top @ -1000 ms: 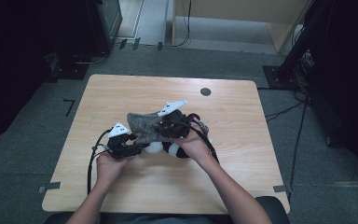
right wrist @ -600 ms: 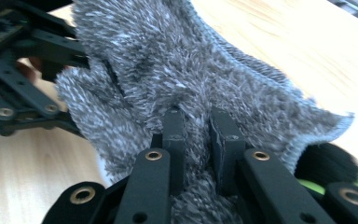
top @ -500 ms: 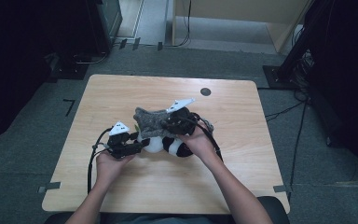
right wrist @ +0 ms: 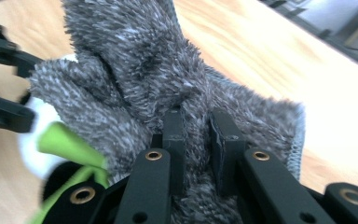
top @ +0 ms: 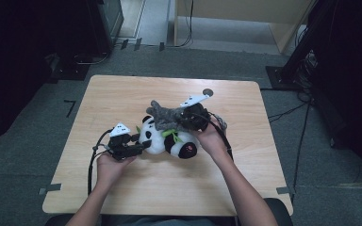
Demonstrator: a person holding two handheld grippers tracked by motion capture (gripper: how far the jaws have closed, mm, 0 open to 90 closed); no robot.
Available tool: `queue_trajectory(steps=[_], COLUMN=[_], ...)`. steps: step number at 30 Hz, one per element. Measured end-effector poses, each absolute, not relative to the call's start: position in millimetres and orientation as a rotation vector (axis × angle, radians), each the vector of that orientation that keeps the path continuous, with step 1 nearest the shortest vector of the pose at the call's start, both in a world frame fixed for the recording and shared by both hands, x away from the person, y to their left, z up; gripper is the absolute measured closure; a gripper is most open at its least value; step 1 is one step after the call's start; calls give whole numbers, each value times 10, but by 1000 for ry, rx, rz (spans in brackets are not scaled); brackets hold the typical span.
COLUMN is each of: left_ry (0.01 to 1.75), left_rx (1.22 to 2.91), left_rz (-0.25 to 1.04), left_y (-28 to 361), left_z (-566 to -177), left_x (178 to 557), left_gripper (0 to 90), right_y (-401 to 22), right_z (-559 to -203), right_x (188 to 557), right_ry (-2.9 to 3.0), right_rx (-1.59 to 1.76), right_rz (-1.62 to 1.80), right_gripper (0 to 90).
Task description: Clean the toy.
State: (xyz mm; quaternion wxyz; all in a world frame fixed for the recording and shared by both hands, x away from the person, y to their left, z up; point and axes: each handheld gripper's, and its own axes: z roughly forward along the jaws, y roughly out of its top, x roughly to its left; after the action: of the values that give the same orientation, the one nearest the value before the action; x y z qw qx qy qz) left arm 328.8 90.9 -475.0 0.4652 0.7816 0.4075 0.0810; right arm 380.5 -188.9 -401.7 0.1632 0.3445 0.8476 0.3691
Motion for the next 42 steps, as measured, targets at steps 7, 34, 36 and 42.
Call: queue_trajectory(steps=[7,34,36,42], left_ry=[993,981,978,976], left_rx=[1916,1938,1940,1934], left_rz=[201,207,212,196], left_y=[913,894,894,902], left_z=[-4758,-4727,-4728,-4747], left_x=[3286,3287,3289,3294], left_gripper=[434,372,368,347], right_y=[-2003,-2274,-2281,-2326], right_z=[-3966,-3764,-3820,-3992], right_x=[3805,3238,3216,3234], right_ry=[2413,2389,2395,2423], right_rx=[1049,1046,1049,1085], right_rz=[1140,1198,1186,1160], right_gripper=[799,797,796,793])
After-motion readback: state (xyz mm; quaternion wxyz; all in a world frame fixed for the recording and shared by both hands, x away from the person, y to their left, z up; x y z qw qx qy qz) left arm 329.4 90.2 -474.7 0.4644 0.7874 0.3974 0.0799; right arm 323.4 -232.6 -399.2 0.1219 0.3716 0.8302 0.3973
